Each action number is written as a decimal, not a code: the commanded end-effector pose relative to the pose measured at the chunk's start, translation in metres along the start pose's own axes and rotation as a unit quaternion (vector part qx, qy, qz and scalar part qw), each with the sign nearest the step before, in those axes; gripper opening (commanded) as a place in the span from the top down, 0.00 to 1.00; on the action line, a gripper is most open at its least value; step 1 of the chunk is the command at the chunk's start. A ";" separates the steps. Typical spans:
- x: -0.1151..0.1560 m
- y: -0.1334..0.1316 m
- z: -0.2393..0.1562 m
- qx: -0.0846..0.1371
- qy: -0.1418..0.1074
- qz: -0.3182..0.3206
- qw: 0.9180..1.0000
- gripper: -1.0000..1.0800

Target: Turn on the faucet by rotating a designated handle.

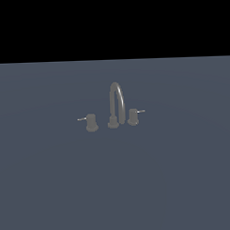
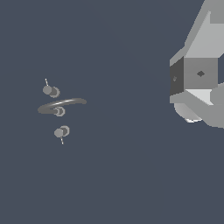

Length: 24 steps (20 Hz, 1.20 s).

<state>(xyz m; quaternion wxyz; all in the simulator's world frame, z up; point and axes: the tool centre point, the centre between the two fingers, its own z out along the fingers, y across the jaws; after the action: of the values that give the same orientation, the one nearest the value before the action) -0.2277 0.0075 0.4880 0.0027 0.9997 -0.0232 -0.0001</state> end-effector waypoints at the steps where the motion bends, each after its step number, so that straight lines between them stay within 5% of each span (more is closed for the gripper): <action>1: 0.008 0.001 0.001 0.000 0.000 0.010 1.000 1.00; 13: 0.083 0.007 0.022 0.000 0.000 0.105 0.994 1.00; 24: 0.174 0.020 0.071 0.001 0.000 0.224 0.975 1.00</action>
<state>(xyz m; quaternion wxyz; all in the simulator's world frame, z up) -0.0673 -0.0181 0.4251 0.0021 0.9733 -0.2296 -0.0001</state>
